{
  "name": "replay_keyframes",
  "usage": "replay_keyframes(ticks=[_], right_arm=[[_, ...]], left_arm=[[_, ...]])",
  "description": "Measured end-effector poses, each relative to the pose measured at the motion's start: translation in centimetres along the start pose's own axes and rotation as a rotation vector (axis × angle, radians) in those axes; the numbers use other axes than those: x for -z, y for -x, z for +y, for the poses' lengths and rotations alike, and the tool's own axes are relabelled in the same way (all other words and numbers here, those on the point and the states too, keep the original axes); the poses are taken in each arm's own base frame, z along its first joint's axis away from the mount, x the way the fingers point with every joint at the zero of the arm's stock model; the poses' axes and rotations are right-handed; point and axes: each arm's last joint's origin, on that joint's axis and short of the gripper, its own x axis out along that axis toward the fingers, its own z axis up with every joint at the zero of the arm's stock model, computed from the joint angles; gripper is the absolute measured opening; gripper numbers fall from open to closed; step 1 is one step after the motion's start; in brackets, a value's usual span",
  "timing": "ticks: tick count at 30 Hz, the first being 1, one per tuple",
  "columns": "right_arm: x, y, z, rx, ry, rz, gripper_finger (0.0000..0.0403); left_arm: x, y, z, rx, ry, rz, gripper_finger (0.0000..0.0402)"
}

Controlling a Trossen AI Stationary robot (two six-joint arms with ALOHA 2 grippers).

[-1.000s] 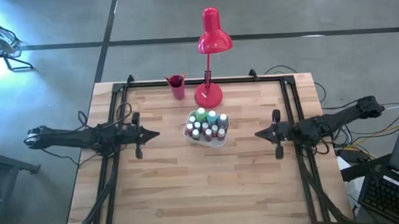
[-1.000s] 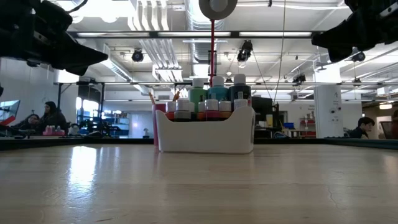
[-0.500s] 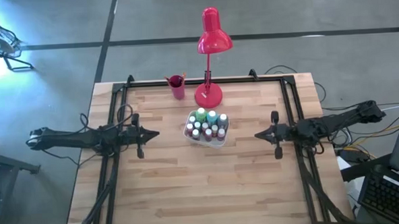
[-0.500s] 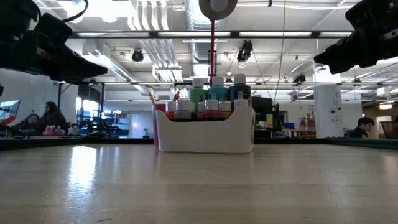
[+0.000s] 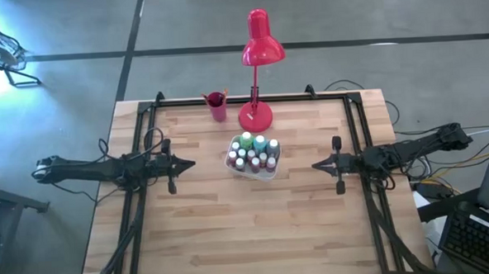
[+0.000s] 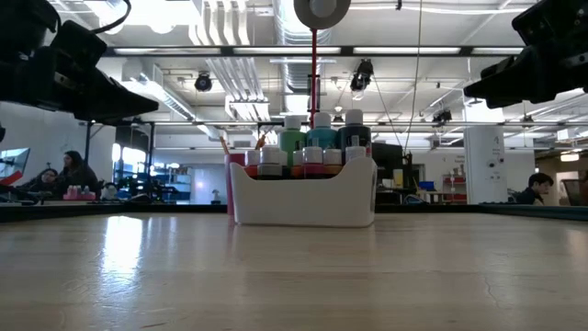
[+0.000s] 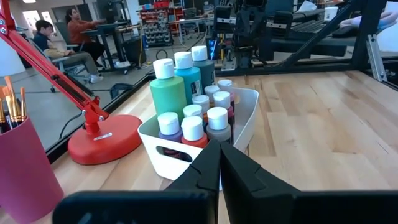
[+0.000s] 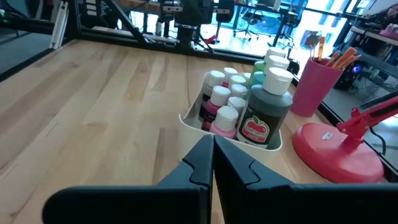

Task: Pick & Place Paint Supplies
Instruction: Return to Home Position

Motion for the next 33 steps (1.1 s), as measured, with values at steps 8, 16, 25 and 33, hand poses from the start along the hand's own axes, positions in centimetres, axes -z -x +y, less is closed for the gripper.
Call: replay_keyframes(ticks=[8, 16, 25, 33], right_arm=[[0.0, 0.0, 0.0, 0.000, -0.001, 0.000, 0.0008], [0.0, 0.0, 0.0, -0.007, 0.000, 0.002, 0.0008], [0.5, 0.1, 0.0, -0.007, -0.002, -0.004, 0.0008], [2.5, 0.0, 0.1, -0.009, 0.000, 0.009, 0.0009]], left_arm=[[0.0, 0.0, 0.0, 0.000, 0.000, 0.000, 0.0014], [0.1, 0.0, 0.0, 0.000, 0.000, 0.000, 0.0014], [0.8, 0.2, 0.0, 0.007, -0.005, 0.030, 0.0014], [-0.2, 1.0, 0.2, -0.002, 0.024, -0.091, 0.0014]])
